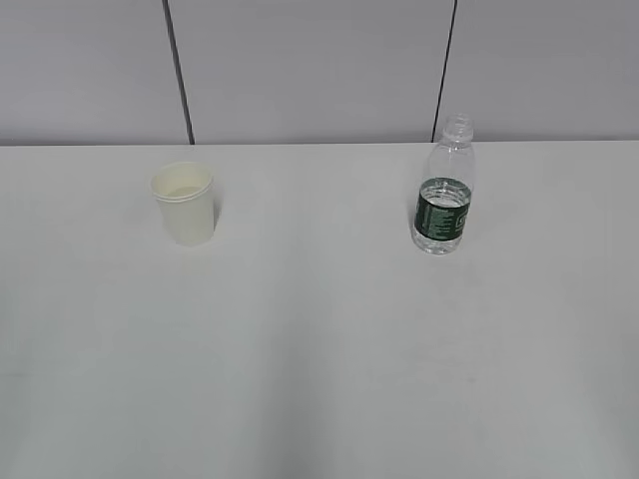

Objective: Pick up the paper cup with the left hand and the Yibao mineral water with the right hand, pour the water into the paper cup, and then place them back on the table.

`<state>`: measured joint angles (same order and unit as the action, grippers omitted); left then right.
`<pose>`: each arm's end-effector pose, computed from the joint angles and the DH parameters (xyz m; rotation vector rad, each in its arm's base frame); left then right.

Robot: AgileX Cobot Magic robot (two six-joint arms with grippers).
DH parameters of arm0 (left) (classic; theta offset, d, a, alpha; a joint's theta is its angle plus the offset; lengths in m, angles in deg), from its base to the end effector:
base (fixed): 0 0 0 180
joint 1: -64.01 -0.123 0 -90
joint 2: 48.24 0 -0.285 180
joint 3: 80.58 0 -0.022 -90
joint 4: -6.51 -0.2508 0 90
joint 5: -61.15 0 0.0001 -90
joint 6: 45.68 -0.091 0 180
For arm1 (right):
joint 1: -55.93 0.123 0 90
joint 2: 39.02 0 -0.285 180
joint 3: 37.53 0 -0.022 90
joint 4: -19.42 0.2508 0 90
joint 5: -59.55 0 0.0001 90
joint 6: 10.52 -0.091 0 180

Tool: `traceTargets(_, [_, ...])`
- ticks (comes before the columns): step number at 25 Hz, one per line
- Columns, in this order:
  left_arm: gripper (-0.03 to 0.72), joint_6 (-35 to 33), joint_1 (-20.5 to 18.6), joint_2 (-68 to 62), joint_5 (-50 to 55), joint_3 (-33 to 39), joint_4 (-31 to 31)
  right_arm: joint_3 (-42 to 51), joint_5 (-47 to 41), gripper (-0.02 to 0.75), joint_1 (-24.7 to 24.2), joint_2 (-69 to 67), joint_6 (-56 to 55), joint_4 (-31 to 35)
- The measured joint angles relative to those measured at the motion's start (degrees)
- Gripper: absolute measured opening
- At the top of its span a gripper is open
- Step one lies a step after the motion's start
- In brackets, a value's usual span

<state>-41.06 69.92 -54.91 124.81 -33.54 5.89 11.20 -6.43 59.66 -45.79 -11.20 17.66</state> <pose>-0.0130 0.0022 0.2804 0.0220 2.0499 -0.1016 -0.0111 -0.0033 0.2692 -0.0530 2.1192 0.0086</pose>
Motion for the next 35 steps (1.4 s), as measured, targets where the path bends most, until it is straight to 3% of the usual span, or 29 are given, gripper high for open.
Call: traceTargets(35, [0.413, -0.06, 0.00, 0.00, -0.12, 0.00, 0.96, 0.00, 0.22, 0.585, 0.00, 0.00, 0.12, 0.00])
